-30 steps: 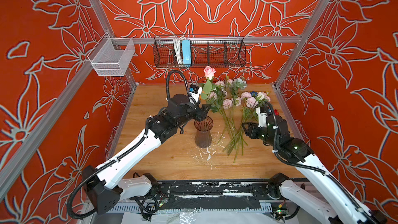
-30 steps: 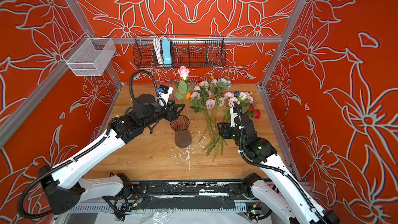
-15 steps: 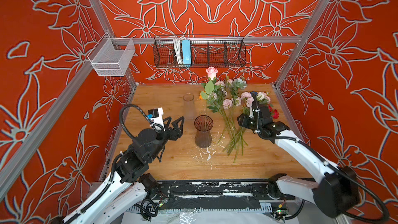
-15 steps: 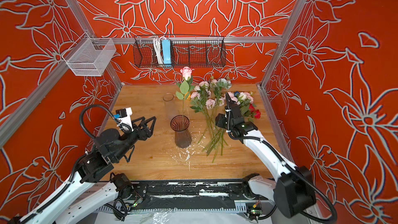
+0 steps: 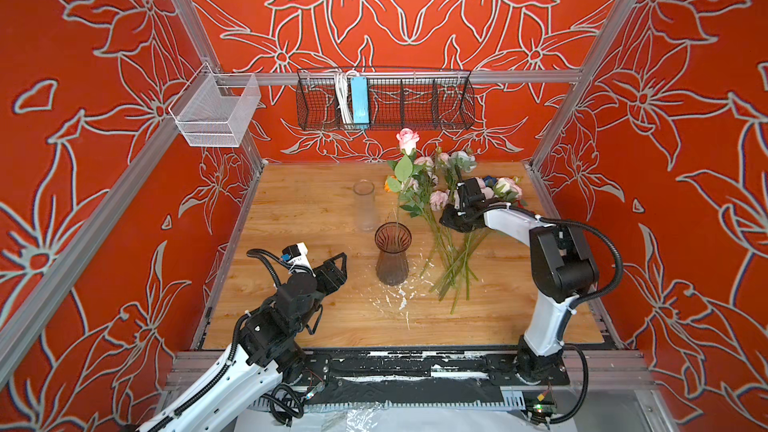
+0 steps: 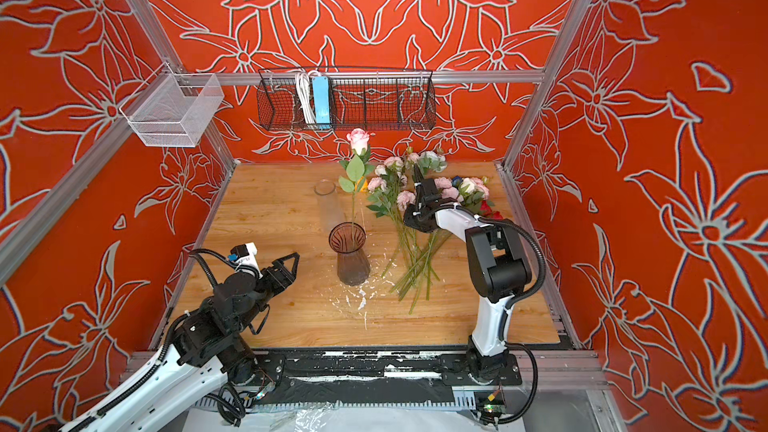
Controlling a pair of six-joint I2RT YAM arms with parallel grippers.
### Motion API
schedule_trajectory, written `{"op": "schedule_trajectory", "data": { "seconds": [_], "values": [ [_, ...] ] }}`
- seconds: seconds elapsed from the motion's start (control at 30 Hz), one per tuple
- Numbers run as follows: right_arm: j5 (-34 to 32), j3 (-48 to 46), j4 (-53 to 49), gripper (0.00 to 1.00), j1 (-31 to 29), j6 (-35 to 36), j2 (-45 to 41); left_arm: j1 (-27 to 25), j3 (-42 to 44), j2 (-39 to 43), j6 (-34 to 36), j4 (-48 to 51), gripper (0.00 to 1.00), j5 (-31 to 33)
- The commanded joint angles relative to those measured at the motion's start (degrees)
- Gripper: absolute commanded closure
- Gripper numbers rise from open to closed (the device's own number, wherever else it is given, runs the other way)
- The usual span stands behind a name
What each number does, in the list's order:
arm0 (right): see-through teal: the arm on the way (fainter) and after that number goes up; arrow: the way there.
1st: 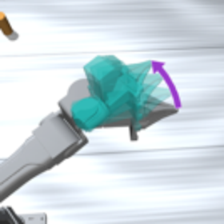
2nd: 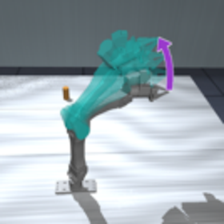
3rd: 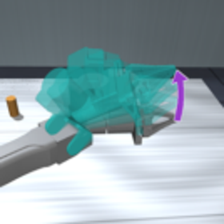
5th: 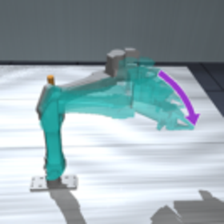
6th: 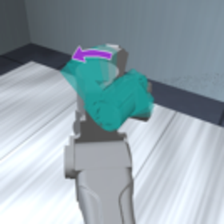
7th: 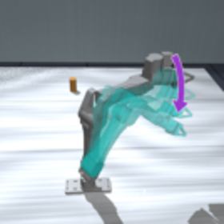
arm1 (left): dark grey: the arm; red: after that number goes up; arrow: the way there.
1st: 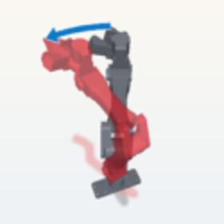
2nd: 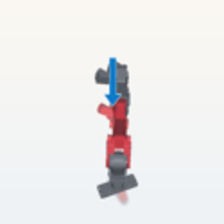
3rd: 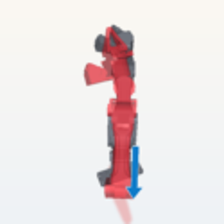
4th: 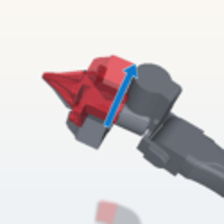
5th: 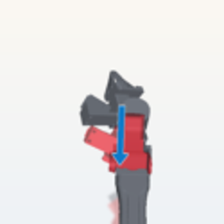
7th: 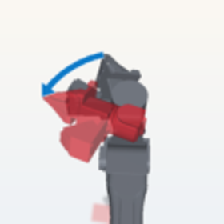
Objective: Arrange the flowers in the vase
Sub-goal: 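Withdraw the left gripper from the vase while the right gripper grasps a white-flower stem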
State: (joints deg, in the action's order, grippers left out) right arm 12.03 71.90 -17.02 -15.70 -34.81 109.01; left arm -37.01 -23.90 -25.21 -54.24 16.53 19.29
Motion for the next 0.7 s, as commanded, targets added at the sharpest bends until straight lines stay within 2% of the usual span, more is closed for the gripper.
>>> {"op": "schedule_trajectory", "data": {
  "seconds": [0.0,0.07,0.13,0.43,0.53,0.67],
  "values": [
    [0.1,1.5,-1.4,0.73,0.1,-1.6,2.0,0.3,-2.3,-3.8,-0.8,-3.3,0.24,-2.4],
    [1.6,2.8,-2.3,0.83,0.1,-0.1,3.4,0.3,-4.4,-6.6,0.9,-3.8,0.24,-3.3],
    [1.3,2.7,-2.6,0.98,0.3,0.4,2.7,0.3,-6.9,-8.9,2.2,-3.2,0.23,-3.5],
    [-1.2,-1.5,-3.1,0.98,0.7,1.5,-7.2,0.3,-16.4,-17.4,6.5,-3.6,0.22,-6.3],
    [-1.1,-4.0,-2.0,0.91,0.9,1.9,-9.1,0.3,-20.0,-20.5,8.5,-3.5,0.22,-7.0],
    [-0.7,-7.9,0.8,0.97,1.1,2.4,-11.4,0.4,-24.5,-25.0,10.4,-4.0,0.21,-9.2]
  ]
}}
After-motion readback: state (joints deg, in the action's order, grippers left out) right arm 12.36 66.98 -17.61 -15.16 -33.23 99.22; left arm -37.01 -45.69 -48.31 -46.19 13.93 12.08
